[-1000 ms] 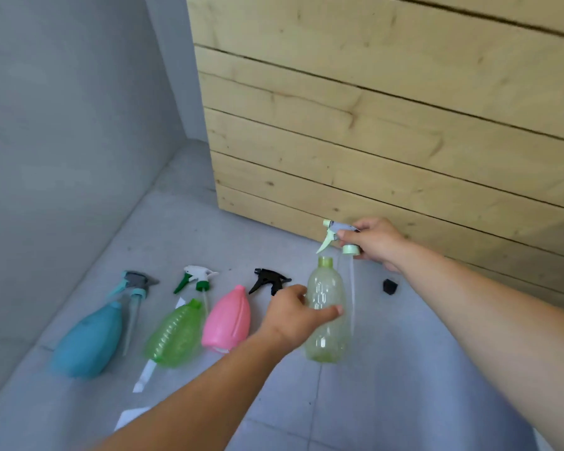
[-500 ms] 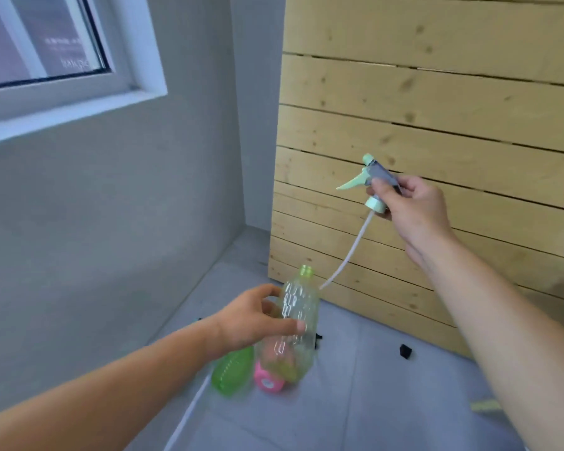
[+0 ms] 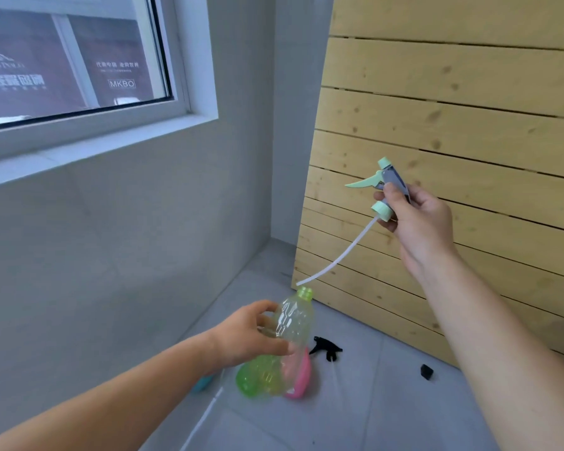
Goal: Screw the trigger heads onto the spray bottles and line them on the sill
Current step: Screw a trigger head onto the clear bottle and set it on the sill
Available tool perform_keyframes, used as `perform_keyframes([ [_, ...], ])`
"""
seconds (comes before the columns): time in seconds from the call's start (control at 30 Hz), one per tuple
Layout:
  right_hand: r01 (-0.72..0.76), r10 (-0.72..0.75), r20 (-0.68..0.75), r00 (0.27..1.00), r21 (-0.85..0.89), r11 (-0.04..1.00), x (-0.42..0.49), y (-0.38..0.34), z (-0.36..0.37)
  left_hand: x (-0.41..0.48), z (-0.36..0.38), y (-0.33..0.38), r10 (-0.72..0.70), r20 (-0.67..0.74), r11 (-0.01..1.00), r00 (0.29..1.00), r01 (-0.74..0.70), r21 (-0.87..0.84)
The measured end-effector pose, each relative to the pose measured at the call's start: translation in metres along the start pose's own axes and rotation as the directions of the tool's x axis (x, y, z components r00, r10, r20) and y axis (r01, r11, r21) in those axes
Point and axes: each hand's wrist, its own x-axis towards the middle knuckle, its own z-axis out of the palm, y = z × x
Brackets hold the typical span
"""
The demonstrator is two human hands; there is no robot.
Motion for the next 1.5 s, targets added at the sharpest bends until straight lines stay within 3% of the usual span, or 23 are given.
perform_keyframes([
  [0.33,-0.063,0.064,-0.021,0.998,0.021,0.998,0.015,0.009,-0.011,0.007,0.002,0.001,-0.037,0.019,0.999,0.999,0.037,-0.037],
  [0.63,-0.158,0.173,0.147,0.974,-0.109,0.981,0.004,0.039,0.003,0.001,0.004,0.016,0.000,0.164,0.991,0.986,0.022,-0.133],
  [0.8,-0.205,0.290,0.361,0.887,-0.254,0.945,-0.024,0.055,0.018,-0.003,0.006,0.029,-0.014,0.188,0.947,0.982,0.073,-0.312],
  [0.93,-0.184,0.289,0.442,0.849,-0.265,0.946,-0.030,0.057,0.020,-0.005,0.009,0.029,-0.010,0.215,0.916,0.977,0.095,-0.389],
  [1.27,-0.148,0.305,0.695,0.651,-0.278,0.949,-0.026,0.045,0.002,-0.012,0.007,0.035,0.048,0.144,0.909,0.988,0.017,-0.416],
  [1.4,-0.083,0.306,0.715,0.629,-0.329,0.941,-0.025,0.044,-0.002,-0.013,0.011,0.040,0.045,0.152,0.933,0.987,0.013,-0.359],
  [1.5,-0.051,0.337,0.670,0.661,-0.407,0.912,-0.027,0.047,-0.001,-0.013,0.011,0.041,0.031,0.165,0.945,0.986,0.025,-0.326],
])
